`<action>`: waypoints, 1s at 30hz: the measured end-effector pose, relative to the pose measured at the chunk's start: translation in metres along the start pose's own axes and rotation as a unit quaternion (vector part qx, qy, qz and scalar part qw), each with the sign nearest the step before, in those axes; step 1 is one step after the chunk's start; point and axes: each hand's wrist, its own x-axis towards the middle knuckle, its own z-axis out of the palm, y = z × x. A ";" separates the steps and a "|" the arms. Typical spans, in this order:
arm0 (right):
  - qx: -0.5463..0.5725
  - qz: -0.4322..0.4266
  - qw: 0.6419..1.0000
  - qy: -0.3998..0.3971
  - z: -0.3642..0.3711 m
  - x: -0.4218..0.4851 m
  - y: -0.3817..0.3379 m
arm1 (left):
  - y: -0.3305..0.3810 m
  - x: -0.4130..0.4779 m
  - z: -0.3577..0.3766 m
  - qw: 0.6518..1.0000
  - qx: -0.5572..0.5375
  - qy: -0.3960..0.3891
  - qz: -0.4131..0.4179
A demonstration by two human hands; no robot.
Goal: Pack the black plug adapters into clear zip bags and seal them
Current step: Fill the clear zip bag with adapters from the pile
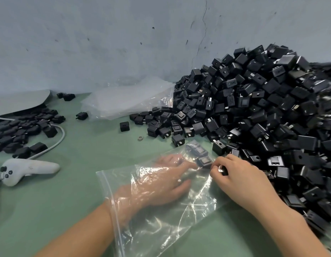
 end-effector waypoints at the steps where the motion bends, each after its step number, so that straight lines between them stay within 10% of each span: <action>1: 0.000 0.000 1.000 0.000 0.000 0.000 0.000 | 0.004 -0.001 0.000 0.999 -0.033 0.013 0.004; 8: 0.022 0.017 1.000 0.004 0.002 0.005 0.003 | 0.000 0.019 -0.008 0.976 0.198 -0.096 0.010; 16: 0.042 0.040 0.998 0.005 0.002 0.004 0.000 | 0.017 0.011 -0.010 0.985 0.003 -0.154 -0.079; 22: 0.048 0.051 0.997 -0.010 0.002 0.003 -0.008 | 0.015 -0.059 -0.088 0.966 -0.132 -0.066 -0.212; 26: 0.036 0.049 0.998 -0.005 0.001 0.001 -0.015 | 0.008 -0.098 -0.149 0.868 -0.252 0.024 -0.428; 30: 0.280 0.035 0.959 0.012 -0.013 -0.002 -0.033 | 0.006 -0.125 -0.158 0.887 -0.059 0.133 -0.439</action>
